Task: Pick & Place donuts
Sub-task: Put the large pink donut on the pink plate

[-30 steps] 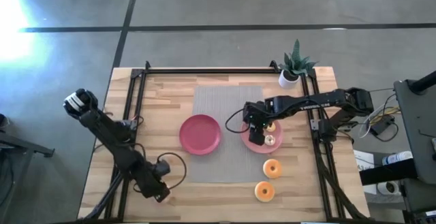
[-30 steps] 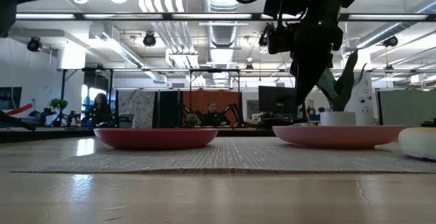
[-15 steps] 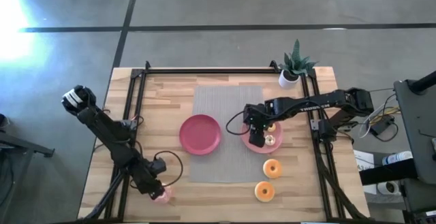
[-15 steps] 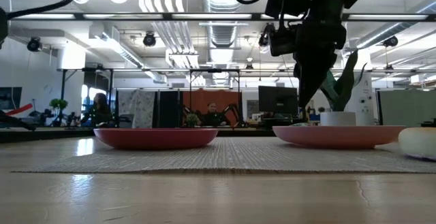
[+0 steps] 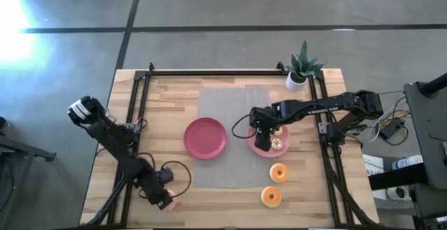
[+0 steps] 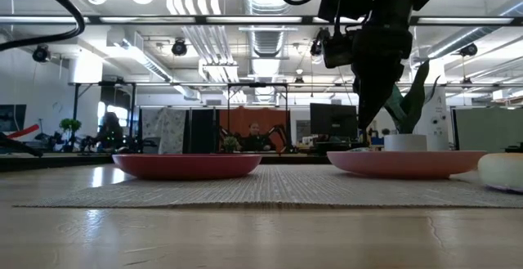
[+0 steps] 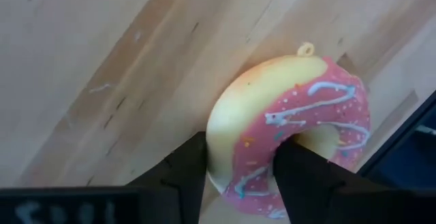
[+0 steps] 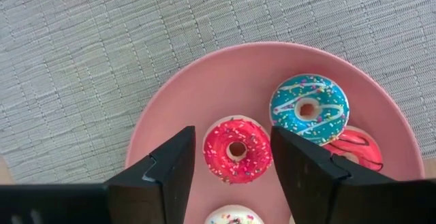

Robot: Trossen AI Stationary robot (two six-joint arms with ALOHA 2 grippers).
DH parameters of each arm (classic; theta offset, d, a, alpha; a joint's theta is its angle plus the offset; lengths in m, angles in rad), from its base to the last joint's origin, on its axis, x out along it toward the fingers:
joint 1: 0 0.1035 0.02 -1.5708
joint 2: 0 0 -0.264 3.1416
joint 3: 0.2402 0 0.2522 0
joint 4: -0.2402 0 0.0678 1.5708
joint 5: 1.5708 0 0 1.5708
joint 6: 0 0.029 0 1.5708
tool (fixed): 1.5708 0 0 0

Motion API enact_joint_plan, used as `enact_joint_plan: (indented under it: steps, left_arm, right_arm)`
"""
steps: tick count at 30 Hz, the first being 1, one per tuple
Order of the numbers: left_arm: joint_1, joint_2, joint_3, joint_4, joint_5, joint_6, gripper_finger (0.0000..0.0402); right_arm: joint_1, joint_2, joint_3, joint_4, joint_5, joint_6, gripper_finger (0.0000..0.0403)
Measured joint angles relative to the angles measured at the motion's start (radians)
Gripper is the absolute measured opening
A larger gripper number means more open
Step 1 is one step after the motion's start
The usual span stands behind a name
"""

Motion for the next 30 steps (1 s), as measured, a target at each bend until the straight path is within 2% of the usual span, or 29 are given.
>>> enact_joint_plan:
  steps: [3,7,8,14,17,18,20,24,27,30]
  left_arm:
    - [0.001,0.013,-0.001,-0.005,-0.015,-0.012,0.0098]
    - [0.007,-0.011,0.008,-0.005,-0.052,-0.015,0.0019]
    - [0.011,-0.022,0.010,-0.001,-0.081,-0.017,0.0012]
    - [0.122,-0.173,0.052,-0.076,-0.399,0.029,0.0003]
    - [0.272,-0.232,0.076,-0.163,-0.529,0.159,0.0002]
    - [0.339,-0.244,0.081,-0.177,-0.541,0.222,0.0002]
    - [0.485,-0.254,0.087,-0.173,-0.499,0.375,0.0002]
    - [0.755,-0.210,0.100,-0.181,-0.337,0.646,0.0001]
    - [0.886,-0.162,0.099,-0.216,-0.194,0.731,0.0003]
    - [0.944,-0.125,0.099,-0.223,-0.121,0.744,0.0024]
  right_arm:
    - [0.000,0.000,0.000,0.000,0.002,0.006,0.0183]
    - [0.007,-0.004,0.000,0.001,0.002,-0.011,0.0183]
    - [0.010,-0.009,0.001,0.001,0.002,-0.018,0.0183]
    - [0.027,-0.071,0.029,0.019,0.032,-0.043,0.0182]
    - [0.030,-0.109,0.037,0.033,0.059,-0.034,0.0182]
    - [0.031,-0.118,0.039,0.032,0.070,-0.027,0.0182]
    - [0.031,-0.136,0.041,0.026,0.073,-0.012,0.0182]
    - [0.051,-0.160,0.036,0.006,0.073,0.036,0.0182]
    - [0.087,-0.179,0.028,-0.022,0.073,0.077,0.0182]
    - [0.130,-0.191,0.010,-0.027,0.075,0.120,0.0182]
